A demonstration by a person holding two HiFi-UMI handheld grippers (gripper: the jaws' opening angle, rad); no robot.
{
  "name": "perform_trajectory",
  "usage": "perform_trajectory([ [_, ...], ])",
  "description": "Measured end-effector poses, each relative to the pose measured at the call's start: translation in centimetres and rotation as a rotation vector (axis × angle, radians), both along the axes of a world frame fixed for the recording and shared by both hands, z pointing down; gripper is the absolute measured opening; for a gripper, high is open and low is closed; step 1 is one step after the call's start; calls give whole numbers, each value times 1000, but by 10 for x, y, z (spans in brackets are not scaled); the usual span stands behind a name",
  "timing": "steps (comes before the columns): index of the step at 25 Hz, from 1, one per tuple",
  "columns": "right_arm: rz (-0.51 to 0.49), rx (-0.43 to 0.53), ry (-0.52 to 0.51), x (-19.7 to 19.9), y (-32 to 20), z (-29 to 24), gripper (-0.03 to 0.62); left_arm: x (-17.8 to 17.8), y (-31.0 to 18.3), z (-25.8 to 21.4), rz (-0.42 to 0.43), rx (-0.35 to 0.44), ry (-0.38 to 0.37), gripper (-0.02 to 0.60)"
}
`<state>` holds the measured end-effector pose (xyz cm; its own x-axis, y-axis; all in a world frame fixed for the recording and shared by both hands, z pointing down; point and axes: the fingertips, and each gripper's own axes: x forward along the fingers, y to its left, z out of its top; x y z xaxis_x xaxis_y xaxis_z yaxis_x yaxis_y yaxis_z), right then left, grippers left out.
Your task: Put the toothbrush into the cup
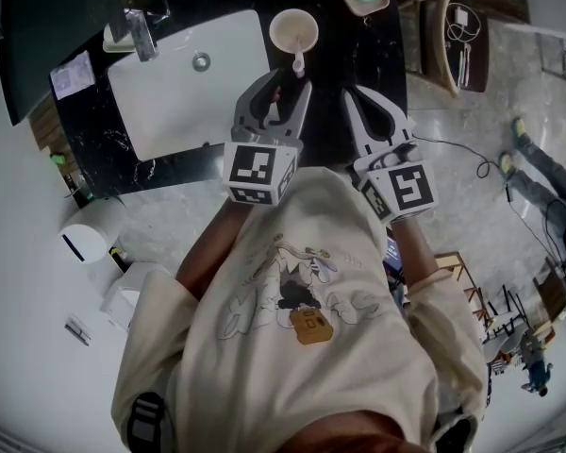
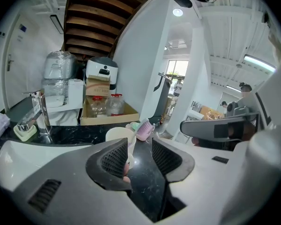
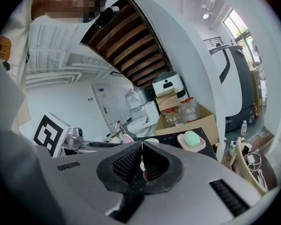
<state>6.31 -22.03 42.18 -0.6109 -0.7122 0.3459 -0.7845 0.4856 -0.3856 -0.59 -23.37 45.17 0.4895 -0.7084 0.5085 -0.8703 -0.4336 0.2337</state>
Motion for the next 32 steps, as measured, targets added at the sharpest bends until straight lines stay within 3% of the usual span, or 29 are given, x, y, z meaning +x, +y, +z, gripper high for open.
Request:
perform_trajectory([
  [9, 12, 22, 4, -7, 18, -10, 18, -5, 18, -14, -2, 30, 12, 162],
  [16, 39, 44, 15, -8, 35, -18, 18, -10, 30, -28, 8, 63, 36, 107],
  [20, 68, 54, 12, -12, 44, -23, 18, -19, 41, -40, -6, 101, 44, 41],
  [32, 142, 101, 25, -38, 89, -42, 18, -47, 90, -72, 26, 164, 96, 14],
])
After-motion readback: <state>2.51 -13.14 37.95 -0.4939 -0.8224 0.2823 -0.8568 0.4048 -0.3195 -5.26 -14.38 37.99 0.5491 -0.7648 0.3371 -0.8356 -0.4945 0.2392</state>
